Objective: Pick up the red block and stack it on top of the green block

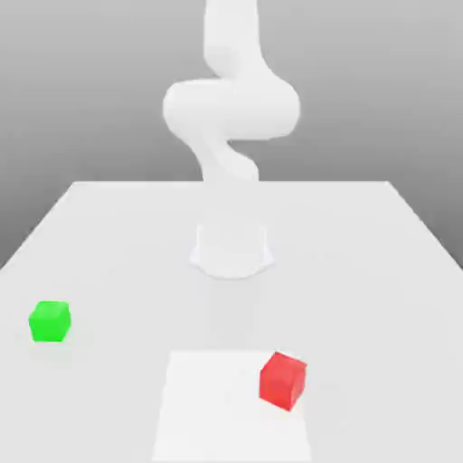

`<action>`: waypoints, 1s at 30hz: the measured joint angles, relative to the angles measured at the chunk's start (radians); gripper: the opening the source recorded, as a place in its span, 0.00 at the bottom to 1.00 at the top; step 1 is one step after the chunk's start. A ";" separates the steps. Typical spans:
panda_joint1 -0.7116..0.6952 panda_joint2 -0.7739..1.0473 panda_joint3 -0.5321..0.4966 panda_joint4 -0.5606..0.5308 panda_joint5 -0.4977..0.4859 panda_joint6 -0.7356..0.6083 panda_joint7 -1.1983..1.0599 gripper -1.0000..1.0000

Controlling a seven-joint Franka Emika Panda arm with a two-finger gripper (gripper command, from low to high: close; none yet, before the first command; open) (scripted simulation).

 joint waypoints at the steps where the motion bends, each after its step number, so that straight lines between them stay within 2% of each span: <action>1: -0.019 0.042 0.028 -0.020 -0.017 0.022 0.047 0.50; 8: -0.127 0.319 0.182 -0.151 -0.117 0.160 0.339 0.50; 14: -0.159 0.543 0.241 -0.260 -0.162 0.278 0.555 0.50; 17: -0.149 0.643 0.254 -0.316 -0.137 0.341 0.628 0.50; 20: -0.125 0.728 0.274 -0.374 -0.046 0.406 0.655 0.50; 23: -0.118 0.789 0.267 -0.380 -0.045 0.457 0.683 0.50; 30: -0.056 0.935 0.172 -0.357 -0.188 0.572 0.793 0.50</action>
